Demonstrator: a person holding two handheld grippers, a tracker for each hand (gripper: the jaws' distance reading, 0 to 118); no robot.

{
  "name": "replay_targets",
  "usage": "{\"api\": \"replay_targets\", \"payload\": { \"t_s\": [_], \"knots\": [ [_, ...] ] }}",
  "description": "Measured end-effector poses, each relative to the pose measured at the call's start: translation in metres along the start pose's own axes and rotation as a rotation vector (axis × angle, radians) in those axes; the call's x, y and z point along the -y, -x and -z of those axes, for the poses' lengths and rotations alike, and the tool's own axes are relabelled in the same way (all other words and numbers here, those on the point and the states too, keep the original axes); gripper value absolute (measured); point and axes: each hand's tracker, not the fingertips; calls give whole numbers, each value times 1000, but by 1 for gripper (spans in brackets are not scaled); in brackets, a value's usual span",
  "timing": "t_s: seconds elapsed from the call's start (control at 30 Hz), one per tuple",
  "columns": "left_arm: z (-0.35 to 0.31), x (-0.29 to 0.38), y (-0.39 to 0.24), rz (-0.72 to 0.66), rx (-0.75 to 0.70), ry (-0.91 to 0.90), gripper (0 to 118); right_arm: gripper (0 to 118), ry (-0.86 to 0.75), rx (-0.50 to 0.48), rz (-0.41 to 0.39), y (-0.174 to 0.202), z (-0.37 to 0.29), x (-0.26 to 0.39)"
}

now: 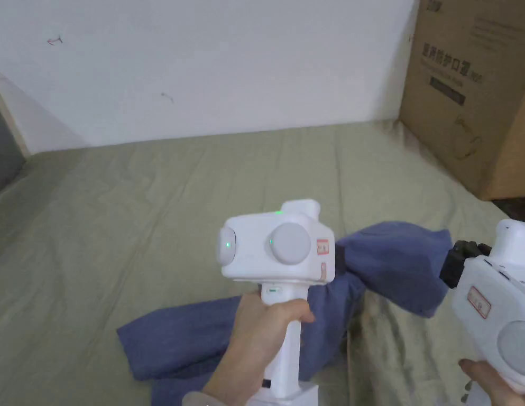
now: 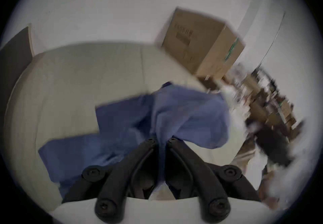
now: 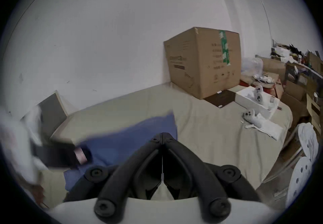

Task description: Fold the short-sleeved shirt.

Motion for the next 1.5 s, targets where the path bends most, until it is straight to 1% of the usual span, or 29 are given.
{"api": "replay_targets", "payload": {
  "t_s": [0.17, 0.2, 0.23, 0.3, 0.33, 0.37, 0.4, 0.43, 0.5, 0.53, 0.6, 0.67, 0.7, 0.73, 0.77, 0.8, 0.83, 0.93, 1.0, 1.07, 1.17, 1.2, 1.23, 1.3, 1.33, 1.37, 1.4, 1.47, 1.5],
  "knots": [
    [95, 88, 37, -62, -110, 278, 4, 0, 51, 33, -31, -12, 2, 16],
    [96, 98, 40, -66, -105, 261, 4, 0, 63, 27, -30, -12, 2, 19],
    [92, 99, 41, -58, -87, 180, 4, 0, 71, 23, -30, -10, 2, 22],
    [79, 89, 33, -49, -97, 185, 5, 0, 93, 24, -36, -6, 5, 26],
    [78, 84, 32, -45, -94, 184, 6, 0, 103, 22, -35, -3, 6, 28],
    [79, 82, 34, -30, -86, 179, 11, 0, 113, 16, -27, -4, 11, 29],
    [79, 81, 36, -10, -78, 185, 21, 0, 119, 2, -17, -1, 11, 30],
    [77, 79, 36, -4, -69, 195, 45, 0, 124, -12, -15, 2, 10, 31],
    [69, 78, 44, -26, -34, 205, 106, 0, 132, -25, -36, 12, 10, 32],
    [62, 77, 50, -51, -29, 207, 116, 0, 132, -34, -58, 17, 9, 32],
    [38, 77, 60, -89, -5, 119, 108, 0, 136, -50, -86, 26, 8, 32],
    [18, 69, 77, -110, -36, 109, 107, 0, 134, -71, -96, 36, 8, 30],
    [-3, 68, 81, -117, -52, 71, 103, 0, 136, -82, -99, 42, 8, 30],
    [-18, 67, 92, -122, -65, 33, 90, 0, 136, -94, -102, 48, 8, 30],
    [-30, 69, 103, -129, -91, 15, 69, 0, 136, -108, -107, 53, 8, 29],
    [-42, 73, 115, -133, -137, 12, 39, 0, 137, -123, -114, 59, 8, 30],
    [-46, 78, 130, -128, -184, 10, 0, 0, 137, -129, -122, 65, 9, 32],
    [-54, 104, 162, -133, -275, 37, 0, 0, 161, -159, -146, 83, 13, 42],
    [-51, 114, 191, -217, -230, 74, 0, 0, 186, -172, -158, 93, 17, 53],
    [-52, 115, 210, -294, -210, 51, 0, 0, 217, -186, -156, 101, 25, 62],
    [-54, 107, 233, -311, -299, -14, 1, 0, 251, -197, -146, 109, 40, 71],
    [-55, 97, 246, -314, -326, -37, 8, 0, 260, -197, -151, 111, 45, 73],
    [-48, 88, 269, -324, -350, -63, 35, 0, 265, -194, -157, 113, 50, 74],
    [-38, 70, 297, -360, -384, -59, 94, 0, 273, -188, -168, 115, 59, 76],
    [-28, 62, 309, -371, -399, -31, 117, 0, 278, -185, -170, 115, 64, 76],
    [-22, 60, 319, -383, -413, -11, 118, 0, 283, -184, -169, 116, 69, 77],
    [-14, 58, 327, -376, -419, -10, 114, 0, 290, -183, -168, 116, 73, 77],
    [5, 57, 335, -379, -444, 65, 105, 0, 303, -184, -166, 117, 81, 78],
    [18, 61, 340, -372, -441, 114, 96, 0, 311, -185, -169, 117, 86, 79]
  ]
}}
